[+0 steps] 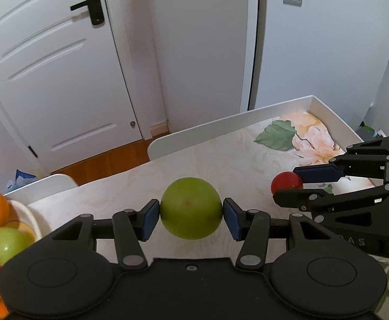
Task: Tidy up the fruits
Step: 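Carry the green apple and red tomato to the bowl with both grippers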
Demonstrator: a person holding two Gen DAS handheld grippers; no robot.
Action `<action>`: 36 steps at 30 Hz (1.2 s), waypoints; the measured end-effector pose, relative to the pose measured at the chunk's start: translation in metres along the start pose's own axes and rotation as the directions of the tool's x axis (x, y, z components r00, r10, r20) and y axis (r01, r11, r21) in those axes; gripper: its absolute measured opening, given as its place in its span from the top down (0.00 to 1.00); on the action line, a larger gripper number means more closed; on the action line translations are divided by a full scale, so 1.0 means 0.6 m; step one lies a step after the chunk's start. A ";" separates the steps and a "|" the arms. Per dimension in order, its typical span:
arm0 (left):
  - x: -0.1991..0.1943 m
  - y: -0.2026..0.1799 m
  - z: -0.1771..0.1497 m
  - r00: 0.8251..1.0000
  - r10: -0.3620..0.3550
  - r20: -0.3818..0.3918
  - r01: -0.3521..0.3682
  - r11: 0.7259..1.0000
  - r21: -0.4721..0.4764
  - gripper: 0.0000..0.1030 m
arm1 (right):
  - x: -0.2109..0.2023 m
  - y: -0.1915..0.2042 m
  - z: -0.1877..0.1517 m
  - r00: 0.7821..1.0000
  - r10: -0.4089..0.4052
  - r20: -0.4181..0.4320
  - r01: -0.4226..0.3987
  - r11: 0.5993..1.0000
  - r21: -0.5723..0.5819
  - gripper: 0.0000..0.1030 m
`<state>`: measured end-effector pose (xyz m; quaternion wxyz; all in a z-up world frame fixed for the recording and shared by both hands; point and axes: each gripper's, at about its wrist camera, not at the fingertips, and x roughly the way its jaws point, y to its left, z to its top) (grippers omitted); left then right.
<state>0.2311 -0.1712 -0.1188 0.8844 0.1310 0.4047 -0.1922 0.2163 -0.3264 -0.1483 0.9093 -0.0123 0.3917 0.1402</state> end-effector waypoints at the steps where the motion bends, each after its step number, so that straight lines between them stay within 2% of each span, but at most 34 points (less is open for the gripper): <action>1: -0.007 0.001 -0.001 1.000 0.004 0.005 -0.004 1.000 -0.006 0.45 | -0.008 0.002 0.001 1.000 0.001 0.003 -0.001 1.000 0.000 0.55; 13: -0.121 0.030 -0.023 0.995 0.053 0.083 -0.043 0.993 -0.113 0.45 | -0.084 0.053 0.049 0.998 0.021 0.061 -0.019 0.999 -0.038 0.55; 23: -0.220 0.102 -0.068 0.984 0.141 0.111 -0.114 0.969 -0.219 0.45 | -0.127 0.152 0.080 0.991 0.095 0.097 -0.089 0.994 -0.067 0.55; 29: -0.255 0.173 -0.105 0.975 0.201 0.099 -0.168 0.947 -0.273 0.45 | -0.117 0.230 0.095 0.985 0.148 0.092 -0.140 0.986 -0.087 0.55; 36: -0.257 0.252 -0.144 0.968 0.242 0.069 -0.211 0.931 -0.298 0.45 | -0.083 0.310 0.105 0.980 0.186 0.073 -0.179 0.979 -0.099 0.55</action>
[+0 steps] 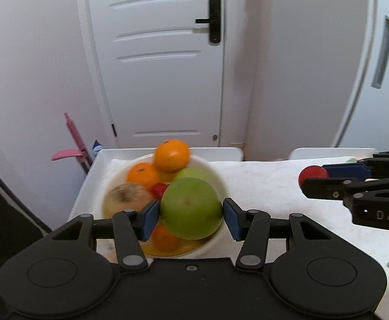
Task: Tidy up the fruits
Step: 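Carry the green apple and red tomato to the bowl with both grippers, then open the left gripper in the bowl while the right gripper releases the tomato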
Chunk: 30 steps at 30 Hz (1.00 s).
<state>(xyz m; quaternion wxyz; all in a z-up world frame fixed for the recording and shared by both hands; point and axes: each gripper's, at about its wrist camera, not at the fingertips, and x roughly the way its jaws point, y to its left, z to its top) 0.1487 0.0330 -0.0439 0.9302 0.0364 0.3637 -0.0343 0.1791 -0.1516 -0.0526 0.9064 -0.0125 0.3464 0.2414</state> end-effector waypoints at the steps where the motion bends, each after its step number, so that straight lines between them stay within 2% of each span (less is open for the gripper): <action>1: 0.005 0.010 -0.001 1.000 0.004 -0.003 -0.004 1.000 0.002 0.45 | 0.007 0.008 0.001 1.000 0.003 -0.002 -0.003 1.000 0.000 0.55; 6: 0.033 0.045 -0.005 1.000 -0.004 -0.014 0.005 0.999 0.034 0.45 | 0.046 0.047 0.008 1.000 0.008 -0.016 -0.008 1.000 0.007 0.55; 11: 0.064 0.051 -0.006 0.999 -0.032 -0.015 0.034 0.995 0.091 0.45 | 0.073 0.066 0.014 1.000 -0.003 -0.021 0.004 0.999 0.032 0.55; 24: 0.117 0.035 -0.015 0.998 -0.067 -0.022 0.070 0.971 0.228 0.45 | 0.105 0.060 0.020 0.997 -0.073 -0.036 0.076 0.993 0.086 0.55; 28: 0.122 0.029 -0.019 0.998 -0.055 -0.007 0.055 0.966 0.254 0.43 | 0.110 0.059 0.022 0.996 -0.079 -0.039 0.082 0.992 0.095 0.55; 30: 0.118 0.027 -0.019 0.999 -0.051 0.009 0.047 0.963 0.266 0.23 | 0.112 0.058 0.023 0.996 -0.078 -0.042 0.082 0.992 0.098 0.55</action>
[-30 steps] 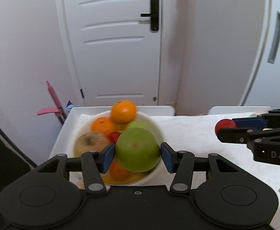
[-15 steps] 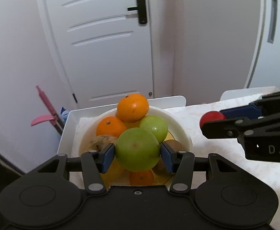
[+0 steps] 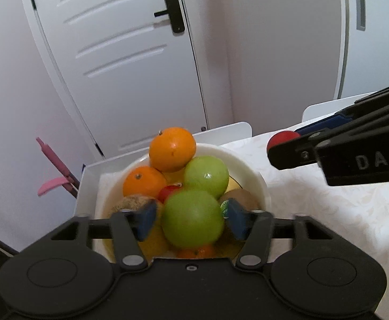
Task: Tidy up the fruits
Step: 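Open the left gripper in the bowl while the right gripper releases the tomato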
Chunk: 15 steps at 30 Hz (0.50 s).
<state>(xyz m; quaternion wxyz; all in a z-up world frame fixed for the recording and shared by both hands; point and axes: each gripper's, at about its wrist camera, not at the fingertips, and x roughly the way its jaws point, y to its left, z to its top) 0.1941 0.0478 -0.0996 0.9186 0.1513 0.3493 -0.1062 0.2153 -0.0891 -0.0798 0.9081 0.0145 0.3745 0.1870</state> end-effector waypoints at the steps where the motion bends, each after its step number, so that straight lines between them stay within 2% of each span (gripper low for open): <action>1: -0.003 0.000 0.000 1.000 -0.002 0.008 0.002 1.000 -0.002 0.20 | 0.001 0.000 0.000 1.000 0.001 -0.001 -0.001 1.000 0.001 0.55; 7: -0.010 0.000 -0.006 1.000 0.001 0.008 -0.001 1.000 -0.013 0.19 | 0.004 0.001 0.002 1.000 0.010 -0.007 -0.010 1.000 -0.001 0.55; 15: -0.037 0.017 -0.012 1.000 0.016 0.002 -0.016 0.997 -0.075 0.18 | 0.009 -0.001 0.012 0.999 0.031 -0.015 -0.031 0.999 -0.023 0.55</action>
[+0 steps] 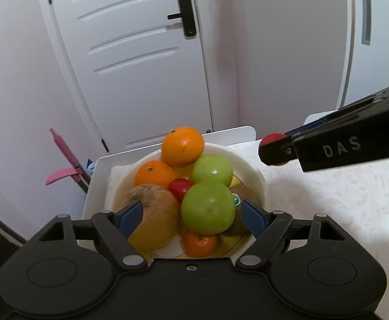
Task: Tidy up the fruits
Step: 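Open the left gripper in the bowl while the right gripper releases the tomato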
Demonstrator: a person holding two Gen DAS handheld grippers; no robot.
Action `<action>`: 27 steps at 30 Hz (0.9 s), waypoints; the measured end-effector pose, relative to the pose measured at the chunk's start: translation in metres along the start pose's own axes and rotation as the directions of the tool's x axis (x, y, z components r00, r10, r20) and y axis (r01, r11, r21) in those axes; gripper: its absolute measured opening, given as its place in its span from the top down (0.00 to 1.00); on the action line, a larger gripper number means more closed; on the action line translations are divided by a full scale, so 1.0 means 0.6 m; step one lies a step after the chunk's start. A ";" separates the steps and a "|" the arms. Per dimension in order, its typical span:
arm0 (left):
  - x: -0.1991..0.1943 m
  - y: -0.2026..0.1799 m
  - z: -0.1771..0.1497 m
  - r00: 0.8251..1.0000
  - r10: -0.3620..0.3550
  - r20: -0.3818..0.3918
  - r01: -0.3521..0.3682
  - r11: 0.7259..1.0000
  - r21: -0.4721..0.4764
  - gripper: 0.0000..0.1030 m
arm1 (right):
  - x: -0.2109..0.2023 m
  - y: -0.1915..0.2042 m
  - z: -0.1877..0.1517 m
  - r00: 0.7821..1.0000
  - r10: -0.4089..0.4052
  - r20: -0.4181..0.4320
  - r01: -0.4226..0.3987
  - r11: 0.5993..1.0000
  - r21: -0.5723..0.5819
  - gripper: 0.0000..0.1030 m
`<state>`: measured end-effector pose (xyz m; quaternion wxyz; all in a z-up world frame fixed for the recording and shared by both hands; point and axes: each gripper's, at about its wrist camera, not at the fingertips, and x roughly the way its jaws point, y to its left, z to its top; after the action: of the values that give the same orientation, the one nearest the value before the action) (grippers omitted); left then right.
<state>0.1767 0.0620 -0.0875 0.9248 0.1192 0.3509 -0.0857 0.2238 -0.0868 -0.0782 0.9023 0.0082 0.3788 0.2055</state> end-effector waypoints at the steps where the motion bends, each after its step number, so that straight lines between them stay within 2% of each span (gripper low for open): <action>1: -0.004 0.005 -0.002 1.000 0.003 -0.001 -0.003 1.000 -0.012 0.18 | 0.002 0.001 0.003 1.000 0.002 0.000 -0.002 1.000 -0.005 0.55; 11: -0.016 0.039 -0.023 0.999 0.015 -0.045 -0.020 0.994 -0.107 0.18 | 0.064 -0.005 0.009 0.999 0.003 -0.034 -0.003 1.000 -0.012 0.55; 18: -0.015 0.042 -0.028 0.999 0.010 -0.039 -0.014 0.993 -0.116 0.18 | 0.089 -0.005 0.000 0.999 -0.001 -0.045 0.000 1.000 -0.022 0.53; 19: -0.014 0.043 -0.029 0.999 0.006 -0.039 -0.011 0.993 -0.116 0.18 | 0.090 -0.003 -0.001 0.999 -0.002 -0.043 0.001 1.000 -0.027 0.50; 20: -0.014 0.044 -0.030 0.999 0.004 -0.038 -0.009 0.993 -0.117 0.18 | 0.089 -0.002 -0.001 0.999 -0.001 -0.039 0.000 0.999 -0.033 0.37; 21: -0.015 0.046 -0.030 0.999 0.003 -0.038 -0.007 0.993 -0.119 0.18 | 0.087 -0.001 -0.002 1.000 -0.007 -0.030 0.006 0.999 -0.036 0.19; 23: -0.017 0.047 -0.031 0.999 0.010 -0.033 -0.014 0.992 -0.125 0.18 | 0.075 0.002 -0.004 1.000 -0.031 0.001 0.031 0.999 -0.033 0.04; 27: -0.029 0.042 -0.034 1.000 0.008 -0.026 -0.011 0.992 -0.124 0.18 | 0.048 0.004 -0.006 0.998 -0.051 0.023 0.052 0.998 -0.021 0.01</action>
<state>0.1573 0.0933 -0.0867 0.9264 0.0643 0.3664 -0.0577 0.2385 -0.0745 -0.1001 0.9116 -0.0090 0.3665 0.1861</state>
